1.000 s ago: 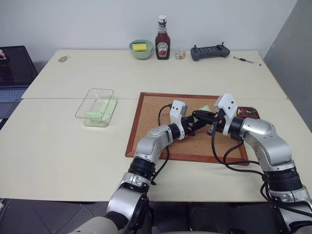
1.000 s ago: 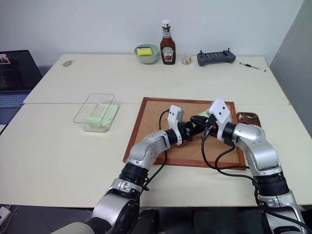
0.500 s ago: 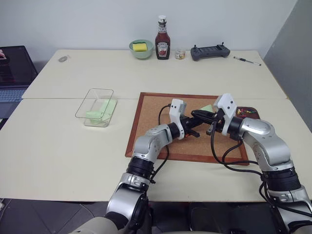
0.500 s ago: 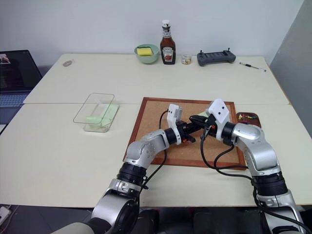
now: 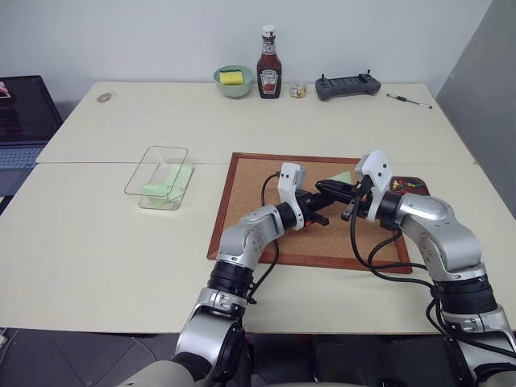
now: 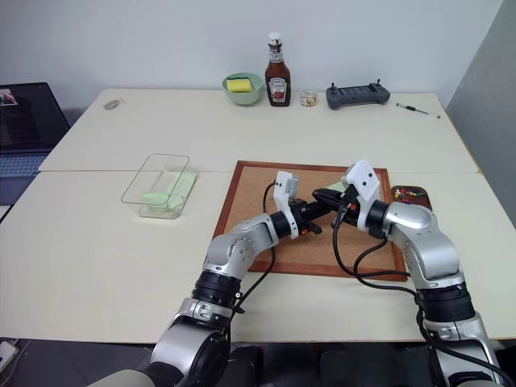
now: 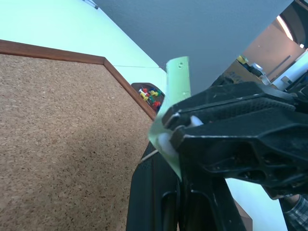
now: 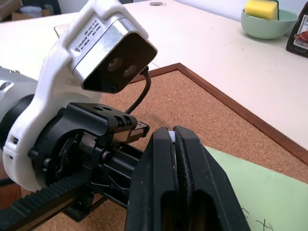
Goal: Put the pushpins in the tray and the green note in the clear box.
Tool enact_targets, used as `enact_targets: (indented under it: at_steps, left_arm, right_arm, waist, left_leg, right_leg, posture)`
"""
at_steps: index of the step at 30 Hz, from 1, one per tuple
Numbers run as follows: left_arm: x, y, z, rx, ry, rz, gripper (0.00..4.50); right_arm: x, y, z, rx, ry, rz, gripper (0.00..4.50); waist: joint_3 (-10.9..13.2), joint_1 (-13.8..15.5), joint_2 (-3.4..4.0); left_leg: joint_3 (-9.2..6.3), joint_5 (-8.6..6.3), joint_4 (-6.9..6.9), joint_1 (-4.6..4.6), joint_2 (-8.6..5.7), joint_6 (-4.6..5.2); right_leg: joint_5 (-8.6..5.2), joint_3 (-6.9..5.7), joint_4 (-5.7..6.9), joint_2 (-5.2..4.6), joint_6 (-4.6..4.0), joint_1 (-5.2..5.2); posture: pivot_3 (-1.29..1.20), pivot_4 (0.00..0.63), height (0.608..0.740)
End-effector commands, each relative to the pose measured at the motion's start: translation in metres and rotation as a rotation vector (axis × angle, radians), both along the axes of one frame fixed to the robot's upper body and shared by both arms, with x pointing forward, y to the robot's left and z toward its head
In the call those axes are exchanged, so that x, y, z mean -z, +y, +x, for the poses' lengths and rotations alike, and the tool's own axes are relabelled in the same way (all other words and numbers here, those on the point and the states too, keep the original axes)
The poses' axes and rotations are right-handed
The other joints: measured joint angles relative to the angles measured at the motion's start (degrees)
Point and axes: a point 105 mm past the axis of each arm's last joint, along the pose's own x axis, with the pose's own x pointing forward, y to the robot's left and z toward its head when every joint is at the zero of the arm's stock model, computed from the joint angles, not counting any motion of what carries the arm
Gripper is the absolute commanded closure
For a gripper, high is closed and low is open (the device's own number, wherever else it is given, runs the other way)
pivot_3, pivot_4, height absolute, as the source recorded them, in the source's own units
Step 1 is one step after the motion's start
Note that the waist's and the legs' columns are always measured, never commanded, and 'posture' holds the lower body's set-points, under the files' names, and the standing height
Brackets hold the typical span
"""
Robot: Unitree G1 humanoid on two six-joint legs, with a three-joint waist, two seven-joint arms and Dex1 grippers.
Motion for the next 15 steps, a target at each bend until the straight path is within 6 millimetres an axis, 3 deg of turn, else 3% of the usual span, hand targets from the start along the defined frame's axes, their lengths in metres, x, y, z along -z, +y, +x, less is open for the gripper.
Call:
enact_targets:
  at_steps: [1,15]
  left_arm:
    - [-0.020,-0.003,-0.002,0.009,-0.045,-0.053,4.49]
    - [-0.023,-0.004,-0.003,0.007,-0.032,-0.082,4.49]
  right_arm:
    - [-0.020,0.000,-0.005,-0.021,-0.047,0.028,4.50]
    - [-0.031,-0.004,-0.005,-0.004,-0.028,0.092,4.50]
  waist:
    - [0.00,0.00,0.00]
    - [0.00,0.00,0.00]
  left_leg:
    - [0.00,0.00,0.00,0.00,0.00,0.00]
    - [0.00,-0.01,0.00,-0.01,0.00,0.02]
  right_leg:
    - [0.00,0.00,0.00,0.00,0.00,0.00]
    - [0.00,0.00,0.00,0.00,0.00,0.00]
  posture:
    - [0.00,0.150,0.740]
    - [0.00,0.150,0.740]
